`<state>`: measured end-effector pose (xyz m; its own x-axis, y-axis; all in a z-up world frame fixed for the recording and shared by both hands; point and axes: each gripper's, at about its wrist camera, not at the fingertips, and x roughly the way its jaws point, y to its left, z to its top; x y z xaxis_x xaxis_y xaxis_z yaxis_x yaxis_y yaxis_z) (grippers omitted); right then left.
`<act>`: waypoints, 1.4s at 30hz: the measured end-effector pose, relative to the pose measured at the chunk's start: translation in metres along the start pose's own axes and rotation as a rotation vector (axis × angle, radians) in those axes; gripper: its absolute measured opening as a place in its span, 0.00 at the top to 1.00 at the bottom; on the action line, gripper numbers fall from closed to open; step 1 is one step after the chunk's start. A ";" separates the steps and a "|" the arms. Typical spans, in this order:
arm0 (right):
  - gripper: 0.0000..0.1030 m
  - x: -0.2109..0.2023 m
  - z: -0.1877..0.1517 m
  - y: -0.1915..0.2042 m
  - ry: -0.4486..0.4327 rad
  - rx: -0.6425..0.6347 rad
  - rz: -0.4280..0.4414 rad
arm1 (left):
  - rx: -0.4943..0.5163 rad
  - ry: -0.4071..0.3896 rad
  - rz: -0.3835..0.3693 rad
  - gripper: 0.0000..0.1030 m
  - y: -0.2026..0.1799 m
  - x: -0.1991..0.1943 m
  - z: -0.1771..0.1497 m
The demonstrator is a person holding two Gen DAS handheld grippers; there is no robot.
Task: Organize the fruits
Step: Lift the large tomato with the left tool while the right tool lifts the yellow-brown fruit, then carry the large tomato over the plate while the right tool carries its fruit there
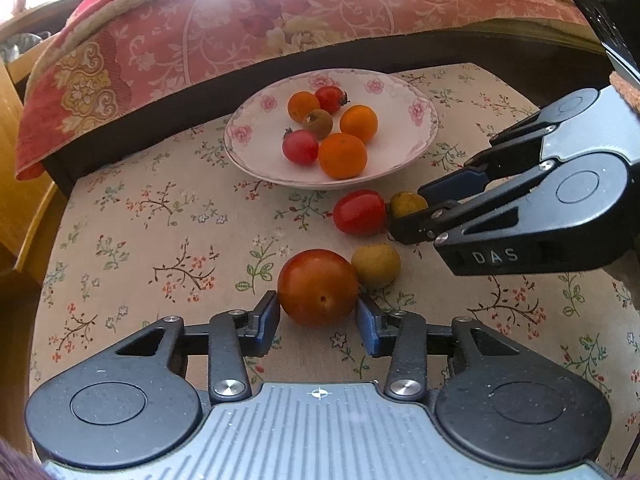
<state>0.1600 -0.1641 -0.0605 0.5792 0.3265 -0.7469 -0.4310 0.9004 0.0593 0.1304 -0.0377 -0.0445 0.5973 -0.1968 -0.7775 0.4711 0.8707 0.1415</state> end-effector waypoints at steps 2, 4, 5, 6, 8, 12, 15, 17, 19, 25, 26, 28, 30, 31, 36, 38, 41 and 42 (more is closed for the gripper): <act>0.67 0.000 0.000 0.000 0.000 0.000 0.001 | 0.000 -0.001 0.003 0.51 0.000 0.000 0.000; 0.67 0.000 -0.001 0.000 -0.002 0.001 0.000 | -0.001 -0.002 0.005 0.52 0.000 0.001 0.000; 0.67 0.000 -0.001 0.000 -0.001 -0.001 -0.002 | 0.000 -0.001 0.007 0.53 -0.001 0.001 0.000; 0.67 0.000 -0.001 0.001 0.000 -0.003 -0.003 | 0.001 0.000 0.009 0.53 -0.001 0.001 0.000; 0.67 -0.001 -0.001 0.001 0.002 -0.004 -0.006 | -0.003 -0.001 0.010 0.54 -0.001 0.001 0.000; 0.72 -0.001 -0.001 0.004 0.006 -0.014 -0.020 | -0.013 -0.004 0.012 0.54 0.000 0.001 0.000; 0.72 -0.002 -0.002 0.002 0.006 -0.006 -0.019 | -0.015 -0.012 0.016 0.55 0.000 -0.001 0.001; 0.72 -0.003 -0.002 0.001 0.008 -0.005 -0.020 | -0.017 -0.020 0.017 0.55 0.000 -0.003 0.002; 0.73 -0.004 -0.003 -0.001 0.009 0.000 -0.020 | -0.018 -0.023 0.018 0.55 0.000 -0.004 0.002; 0.73 -0.012 -0.005 -0.002 0.002 0.008 -0.019 | -0.018 -0.024 0.021 0.55 -0.001 -0.005 0.003; 0.73 -0.014 -0.005 -0.003 -0.001 0.010 -0.017 | -0.018 -0.025 0.023 0.55 -0.001 -0.006 0.004; 0.73 -0.016 -0.003 -0.002 -0.009 0.011 -0.015 | -0.020 -0.031 0.023 0.55 -0.001 -0.008 0.005; 0.73 -0.019 -0.001 -0.002 -0.015 0.013 -0.011 | -0.022 -0.042 0.022 0.55 -0.001 -0.011 0.007; 0.73 -0.020 -0.001 -0.002 -0.019 0.014 -0.009 | -0.023 -0.047 0.020 0.55 -0.001 -0.013 0.008; 0.73 -0.027 0.006 -0.002 -0.046 0.021 -0.013 | -0.029 -0.068 0.020 0.55 -0.001 -0.015 0.016; 0.73 -0.028 0.009 -0.003 -0.055 0.028 -0.020 | -0.033 -0.074 0.022 0.55 0.000 -0.014 0.020; 0.73 -0.029 0.013 -0.006 -0.068 0.041 -0.020 | -0.037 -0.086 0.028 0.55 0.001 -0.014 0.025; 0.73 -0.030 0.014 -0.006 -0.074 0.037 -0.029 | -0.039 -0.091 0.029 0.55 0.001 -0.014 0.027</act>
<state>0.1549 -0.1756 -0.0287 0.6415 0.3195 -0.6975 -0.3881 0.9194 0.0641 0.1404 -0.0462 -0.0167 0.6676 -0.2100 -0.7143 0.4280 0.8933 0.1374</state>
